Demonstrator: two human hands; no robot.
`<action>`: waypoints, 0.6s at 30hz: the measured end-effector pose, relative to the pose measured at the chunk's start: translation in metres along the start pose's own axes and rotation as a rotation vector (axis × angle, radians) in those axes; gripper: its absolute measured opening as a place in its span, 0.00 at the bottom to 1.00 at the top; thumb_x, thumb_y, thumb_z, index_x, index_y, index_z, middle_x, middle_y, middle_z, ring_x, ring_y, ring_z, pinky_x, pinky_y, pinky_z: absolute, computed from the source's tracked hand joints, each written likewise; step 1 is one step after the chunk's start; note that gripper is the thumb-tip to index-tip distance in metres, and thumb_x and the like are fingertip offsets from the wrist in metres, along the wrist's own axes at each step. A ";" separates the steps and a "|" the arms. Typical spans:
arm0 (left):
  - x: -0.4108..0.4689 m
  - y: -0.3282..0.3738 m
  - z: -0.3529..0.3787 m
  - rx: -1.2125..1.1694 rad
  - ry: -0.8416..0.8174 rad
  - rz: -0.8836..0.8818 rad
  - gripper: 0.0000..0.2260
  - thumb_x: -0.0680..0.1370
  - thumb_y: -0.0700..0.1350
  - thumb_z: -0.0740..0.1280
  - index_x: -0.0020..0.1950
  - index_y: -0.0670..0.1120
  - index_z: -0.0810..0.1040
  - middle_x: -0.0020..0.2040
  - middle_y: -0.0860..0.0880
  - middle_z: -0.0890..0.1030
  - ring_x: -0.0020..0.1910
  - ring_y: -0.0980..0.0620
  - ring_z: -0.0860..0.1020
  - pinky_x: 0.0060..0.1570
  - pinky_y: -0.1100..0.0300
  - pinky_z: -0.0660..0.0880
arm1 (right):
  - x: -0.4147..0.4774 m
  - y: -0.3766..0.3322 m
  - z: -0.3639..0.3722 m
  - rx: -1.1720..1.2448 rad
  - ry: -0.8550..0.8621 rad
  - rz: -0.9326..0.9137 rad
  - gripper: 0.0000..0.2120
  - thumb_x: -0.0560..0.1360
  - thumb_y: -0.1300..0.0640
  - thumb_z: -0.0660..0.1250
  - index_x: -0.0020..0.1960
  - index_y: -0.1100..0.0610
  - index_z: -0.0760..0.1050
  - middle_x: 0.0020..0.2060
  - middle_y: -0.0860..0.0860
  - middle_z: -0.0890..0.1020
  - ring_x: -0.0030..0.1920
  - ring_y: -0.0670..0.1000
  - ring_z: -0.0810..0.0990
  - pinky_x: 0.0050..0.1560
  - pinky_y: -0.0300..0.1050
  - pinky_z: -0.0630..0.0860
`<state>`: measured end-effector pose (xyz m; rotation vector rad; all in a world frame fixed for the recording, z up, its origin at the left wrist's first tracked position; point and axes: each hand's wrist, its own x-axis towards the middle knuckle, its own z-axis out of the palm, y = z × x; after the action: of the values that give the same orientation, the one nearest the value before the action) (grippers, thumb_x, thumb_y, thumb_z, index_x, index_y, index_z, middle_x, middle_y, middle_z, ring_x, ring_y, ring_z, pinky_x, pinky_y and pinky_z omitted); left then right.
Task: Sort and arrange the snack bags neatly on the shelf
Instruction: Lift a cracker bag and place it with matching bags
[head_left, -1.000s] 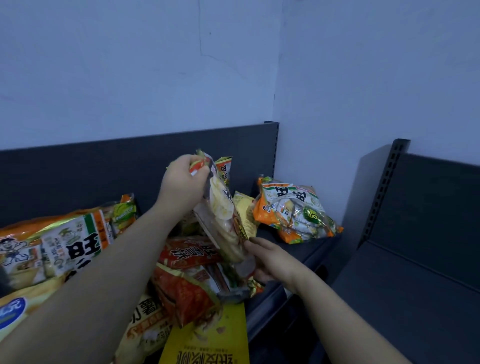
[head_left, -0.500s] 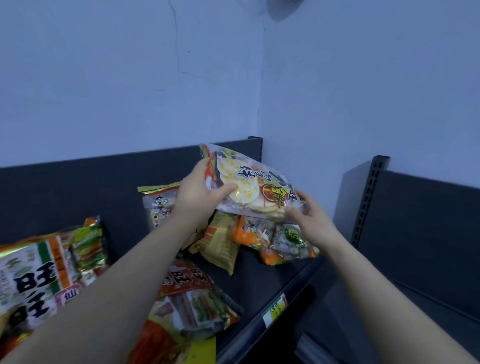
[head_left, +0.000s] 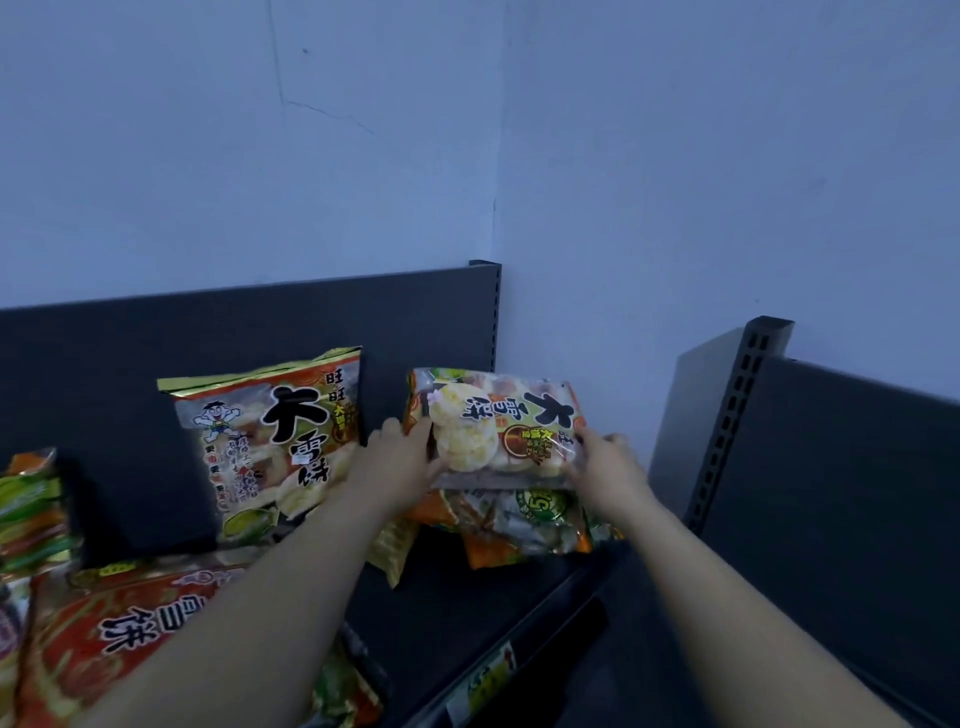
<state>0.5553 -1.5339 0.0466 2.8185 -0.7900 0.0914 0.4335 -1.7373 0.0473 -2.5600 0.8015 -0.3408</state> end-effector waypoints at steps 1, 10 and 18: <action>0.001 0.000 0.003 -0.008 -0.003 -0.020 0.27 0.80 0.61 0.57 0.75 0.51 0.58 0.67 0.40 0.66 0.63 0.39 0.70 0.58 0.47 0.72 | 0.001 -0.001 0.000 -0.023 0.015 -0.007 0.22 0.79 0.54 0.61 0.71 0.53 0.65 0.63 0.59 0.70 0.61 0.61 0.72 0.65 0.54 0.69; -0.037 -0.001 -0.025 0.079 0.196 -0.058 0.19 0.80 0.60 0.57 0.56 0.47 0.75 0.56 0.45 0.77 0.54 0.43 0.75 0.48 0.51 0.73 | -0.007 -0.036 -0.003 -0.120 0.120 -0.369 0.24 0.78 0.49 0.63 0.72 0.55 0.68 0.71 0.53 0.69 0.72 0.55 0.64 0.73 0.54 0.60; -0.119 -0.051 -0.048 0.287 0.233 -0.205 0.20 0.78 0.61 0.58 0.60 0.49 0.75 0.57 0.47 0.78 0.57 0.44 0.76 0.52 0.52 0.71 | -0.045 -0.121 0.037 -0.152 -0.078 -0.665 0.16 0.77 0.47 0.61 0.60 0.53 0.75 0.56 0.51 0.79 0.60 0.55 0.75 0.63 0.51 0.70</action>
<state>0.4802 -1.4204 0.0698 3.0577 -0.4654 0.5291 0.4693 -1.6090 0.0675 -2.9024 -0.0828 -0.3820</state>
